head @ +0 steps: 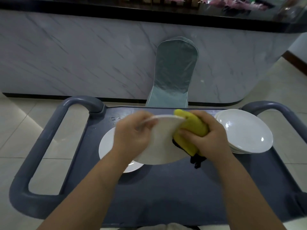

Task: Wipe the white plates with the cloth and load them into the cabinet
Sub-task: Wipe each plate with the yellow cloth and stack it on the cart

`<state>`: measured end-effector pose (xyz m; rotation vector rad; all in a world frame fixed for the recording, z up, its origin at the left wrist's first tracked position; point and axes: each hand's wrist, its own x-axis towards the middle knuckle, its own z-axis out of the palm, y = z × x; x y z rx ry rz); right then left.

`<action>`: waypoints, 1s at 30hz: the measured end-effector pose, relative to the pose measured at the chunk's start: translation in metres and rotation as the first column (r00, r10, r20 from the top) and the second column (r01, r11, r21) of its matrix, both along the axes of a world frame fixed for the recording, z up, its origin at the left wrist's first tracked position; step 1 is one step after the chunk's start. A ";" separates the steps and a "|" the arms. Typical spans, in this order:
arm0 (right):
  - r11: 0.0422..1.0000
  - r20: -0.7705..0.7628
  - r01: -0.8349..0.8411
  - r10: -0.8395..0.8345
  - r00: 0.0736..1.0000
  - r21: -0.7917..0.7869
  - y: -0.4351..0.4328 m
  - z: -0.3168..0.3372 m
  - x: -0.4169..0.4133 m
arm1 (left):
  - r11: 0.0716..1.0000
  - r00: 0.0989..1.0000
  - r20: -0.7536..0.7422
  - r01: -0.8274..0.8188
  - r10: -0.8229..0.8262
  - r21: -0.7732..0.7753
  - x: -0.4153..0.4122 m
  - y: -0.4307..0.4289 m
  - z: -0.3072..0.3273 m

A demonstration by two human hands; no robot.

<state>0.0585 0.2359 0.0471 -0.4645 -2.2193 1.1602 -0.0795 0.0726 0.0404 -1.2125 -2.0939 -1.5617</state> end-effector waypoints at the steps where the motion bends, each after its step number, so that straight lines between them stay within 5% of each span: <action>1: 0.978 0.055 -0.091 0.082 0.995 0.188 -0.002 0.009 -0.009 | 0.997 0.986 -0.163 0.009 -0.022 -0.082 0.005 0.006 -0.003; 2: 0.932 0.101 -0.166 0.140 0.985 0.321 -0.003 0.015 -0.017 | 0.994 0.973 -0.229 0.012 -0.038 -0.112 0.007 0.010 -0.006; 4: 0.947 0.084 -0.141 0.122 0.989 0.288 0.003 0.019 -0.024 | 0.999 0.998 -0.053 0.031 -0.032 -0.035 0.001 0.012 -0.003; 6: 0.998 -0.014 0.001 -0.001 1.000 -0.062 0.012 0.008 -0.015 | 0.989 0.969 0.243 -0.072 0.039 0.130 -0.010 0.004 -0.003; 9: 0.800 -0.081 0.047 -0.119 0.990 -0.598 0.001 -0.032 -0.003 | 0.896 0.749 0.652 -0.362 0.116 0.257 -0.009 0.000 -0.021; 11: 0.697 -0.099 0.068 -0.197 0.975 -0.714 -0.009 -0.053 -0.007 | 0.888 0.644 0.742 -0.433 0.185 0.154 0.005 0.002 -0.043; 15: 0.802 -0.066 0.121 -0.196 0.978 -0.584 0.004 -0.045 -0.009 | 0.979 0.742 0.654 -0.204 0.148 0.010 -0.002 -0.007 -0.061; 19: 0.983 0.113 -0.040 0.061 0.992 -0.179 0.013 -0.011 -0.018 | 0.979 0.975 0.222 0.039 0.007 -0.201 -0.034 -0.002 -0.024; 22: 0.976 0.145 -0.214 0.217 0.965 -0.038 0.012 0.013 -0.037 | 0.882 0.990 -0.015 0.116 -0.138 -0.457 -0.037 0.020 -0.002; 26: 0.973 0.150 -0.230 0.222 0.963 0.037 0.015 0.017 -0.047 | 0.964 0.996 0.033 0.090 -0.084 -0.251 -0.036 0.021 -0.007; 28: 0.987 0.117 -0.117 0.130 0.985 -0.110 0.016 0.005 -0.042 | 0.988 0.976 0.217 0.032 0.002 -0.153 -0.034 0.016 -0.019; 30: 0.922 0.006 0.023 -0.022 1.000 -0.388 0.013 -0.017 -0.033 | 0.992 0.854 0.504 -0.115 0.126 -0.054 -0.030 0.009 -0.034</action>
